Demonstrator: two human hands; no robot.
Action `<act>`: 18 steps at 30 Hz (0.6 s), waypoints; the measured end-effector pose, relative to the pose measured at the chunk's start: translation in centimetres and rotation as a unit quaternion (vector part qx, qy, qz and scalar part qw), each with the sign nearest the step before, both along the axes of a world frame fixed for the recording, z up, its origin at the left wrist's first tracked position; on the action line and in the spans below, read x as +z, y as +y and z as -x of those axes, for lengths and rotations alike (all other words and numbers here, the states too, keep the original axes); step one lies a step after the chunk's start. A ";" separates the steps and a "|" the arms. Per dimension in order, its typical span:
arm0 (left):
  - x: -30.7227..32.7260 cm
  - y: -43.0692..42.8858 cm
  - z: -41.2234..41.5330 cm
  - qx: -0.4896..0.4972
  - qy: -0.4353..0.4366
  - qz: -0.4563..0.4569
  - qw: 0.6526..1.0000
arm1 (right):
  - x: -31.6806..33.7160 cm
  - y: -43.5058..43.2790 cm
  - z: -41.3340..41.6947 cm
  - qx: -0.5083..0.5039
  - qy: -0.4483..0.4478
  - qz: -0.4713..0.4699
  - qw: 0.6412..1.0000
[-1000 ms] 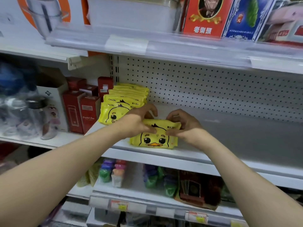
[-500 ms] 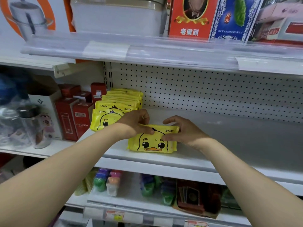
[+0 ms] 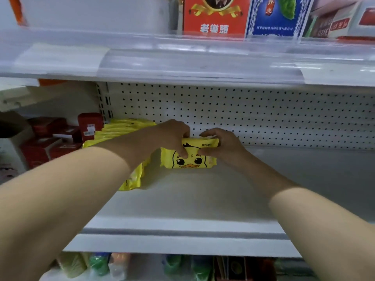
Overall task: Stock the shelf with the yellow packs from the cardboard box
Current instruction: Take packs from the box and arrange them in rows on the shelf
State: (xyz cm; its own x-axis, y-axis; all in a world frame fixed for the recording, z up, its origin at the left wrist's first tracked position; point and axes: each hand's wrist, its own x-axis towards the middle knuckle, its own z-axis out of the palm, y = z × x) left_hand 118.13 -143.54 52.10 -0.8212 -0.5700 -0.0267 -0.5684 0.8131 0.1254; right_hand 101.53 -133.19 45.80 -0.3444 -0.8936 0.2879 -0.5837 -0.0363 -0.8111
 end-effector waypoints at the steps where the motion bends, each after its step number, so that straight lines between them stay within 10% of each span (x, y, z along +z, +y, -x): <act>1: 0.0 -0.8 0.6 0.001 0.001 0.011 1.000 | 0.0 -0.8 0.4 -0.010 -0.004 0.009 1.000; 18: -4.2 -9.0 3.0 0.070 0.044 0.192 0.978 | -3.5 -10.3 1.8 -0.138 0.076 0.027 0.987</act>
State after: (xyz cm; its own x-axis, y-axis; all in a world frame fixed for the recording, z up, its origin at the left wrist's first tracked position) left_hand 115.10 -152.56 47.91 -0.7239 -0.6310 0.2789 -0.6782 0.7249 -0.1206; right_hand 99.68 -143.51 42.33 -0.5211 -0.7539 0.4002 -0.6924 0.0993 -0.7147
